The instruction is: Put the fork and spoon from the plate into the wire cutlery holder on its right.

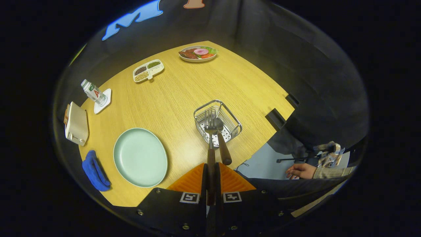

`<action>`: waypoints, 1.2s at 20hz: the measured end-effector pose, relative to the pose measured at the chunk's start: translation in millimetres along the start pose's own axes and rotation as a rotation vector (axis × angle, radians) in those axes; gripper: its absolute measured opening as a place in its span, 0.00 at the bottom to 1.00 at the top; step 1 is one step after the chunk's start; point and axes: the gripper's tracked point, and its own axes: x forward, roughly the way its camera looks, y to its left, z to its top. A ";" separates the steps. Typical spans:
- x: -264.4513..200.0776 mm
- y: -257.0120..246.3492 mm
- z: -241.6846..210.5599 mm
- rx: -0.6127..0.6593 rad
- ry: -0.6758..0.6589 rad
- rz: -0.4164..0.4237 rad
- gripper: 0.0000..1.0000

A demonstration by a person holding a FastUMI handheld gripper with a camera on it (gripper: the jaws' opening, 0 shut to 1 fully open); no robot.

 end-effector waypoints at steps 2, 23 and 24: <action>-0.8 0.5 5.0 0.003 -0.014 0.008 0.12; -19.5 -9.2 34.8 -0.043 -0.136 -0.054 0.34; -19.8 -9.1 35.4 -0.044 -0.138 -0.054 0.34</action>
